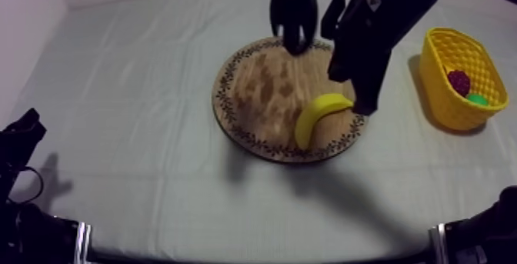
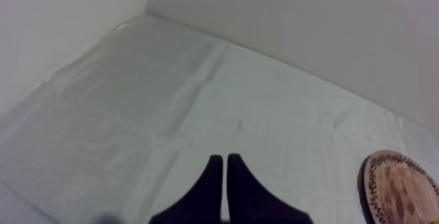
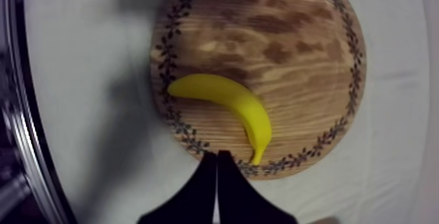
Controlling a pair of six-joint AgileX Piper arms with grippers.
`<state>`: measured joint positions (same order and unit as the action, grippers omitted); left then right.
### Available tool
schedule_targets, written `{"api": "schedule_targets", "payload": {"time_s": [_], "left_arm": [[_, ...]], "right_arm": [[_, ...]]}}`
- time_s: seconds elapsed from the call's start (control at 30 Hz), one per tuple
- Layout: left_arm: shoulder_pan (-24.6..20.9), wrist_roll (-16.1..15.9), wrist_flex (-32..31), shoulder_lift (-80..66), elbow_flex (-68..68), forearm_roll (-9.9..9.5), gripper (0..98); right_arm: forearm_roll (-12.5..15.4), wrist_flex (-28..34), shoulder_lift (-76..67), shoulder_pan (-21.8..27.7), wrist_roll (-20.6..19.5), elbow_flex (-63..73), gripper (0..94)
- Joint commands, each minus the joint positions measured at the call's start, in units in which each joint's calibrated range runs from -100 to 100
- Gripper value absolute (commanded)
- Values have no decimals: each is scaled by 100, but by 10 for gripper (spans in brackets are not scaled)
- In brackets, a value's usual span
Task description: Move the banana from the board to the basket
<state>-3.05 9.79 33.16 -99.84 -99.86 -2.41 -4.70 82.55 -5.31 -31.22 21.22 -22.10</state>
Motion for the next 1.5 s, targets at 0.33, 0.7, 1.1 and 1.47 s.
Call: {"api": "schedule_targets", "payload": {"time_s": [0.33, 0.7, 1.1, 1.47], "left_arm": [[-2, 1, -1, 2, -3, -1, 1], [-2, 1, -1, 2, -3, -1, 1], [-2, 1, -1, 2, -3, -1, 1], [-2, 1, -1, 2, -3, -1, 1]], "right_arm": [[-23, -52, 0, -21, 2447, 210, 8], [-51, 3, 41, 75, 3087, 440, 44], [-338, -91, 164, 181, 2806, 538, 566], [-447, -874, 632, 214, 2336, 139, 742]]}}
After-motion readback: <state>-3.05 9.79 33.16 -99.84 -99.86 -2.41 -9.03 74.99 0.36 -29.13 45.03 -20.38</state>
